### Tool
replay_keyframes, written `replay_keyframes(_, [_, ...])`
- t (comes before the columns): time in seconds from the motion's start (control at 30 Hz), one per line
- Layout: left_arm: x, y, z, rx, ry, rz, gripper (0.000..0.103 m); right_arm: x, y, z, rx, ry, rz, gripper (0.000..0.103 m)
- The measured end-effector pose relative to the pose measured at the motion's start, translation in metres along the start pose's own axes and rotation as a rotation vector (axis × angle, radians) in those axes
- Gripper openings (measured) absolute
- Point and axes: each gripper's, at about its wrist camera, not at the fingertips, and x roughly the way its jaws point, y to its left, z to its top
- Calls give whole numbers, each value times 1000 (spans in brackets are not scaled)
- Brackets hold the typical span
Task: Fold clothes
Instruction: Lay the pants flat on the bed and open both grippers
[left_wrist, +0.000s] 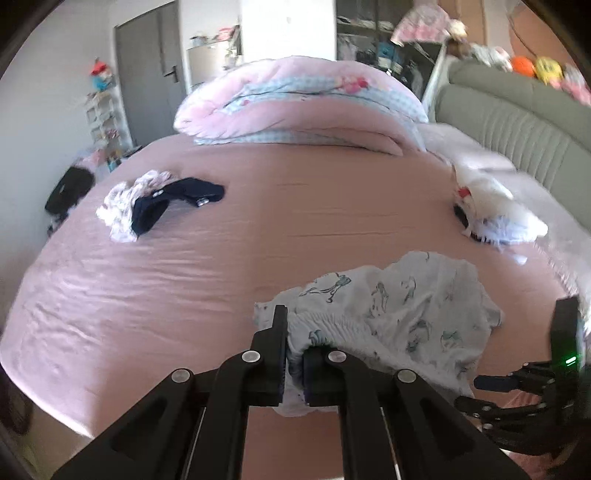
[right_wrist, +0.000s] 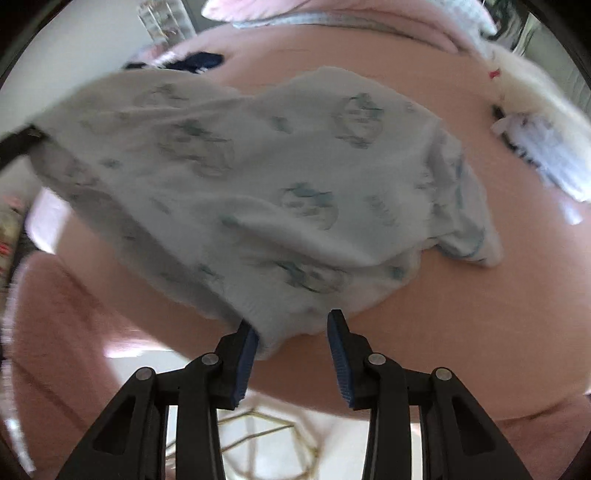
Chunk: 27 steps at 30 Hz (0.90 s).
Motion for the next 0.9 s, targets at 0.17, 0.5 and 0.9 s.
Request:
replay_keyframes(0.17, [-24,1,2,-23,-48,-57,5,-6,-22,7,137,-61,-5,47])
replay_keyframes(0.5, [-95,0,64,29,-235,-131,5,-166,-30,79,52,-465,-30,7])
replay_keyframes(0.9, [-160,-2,150,95,-348,-119,7,-340,-14,133,-36,-850,72,7])
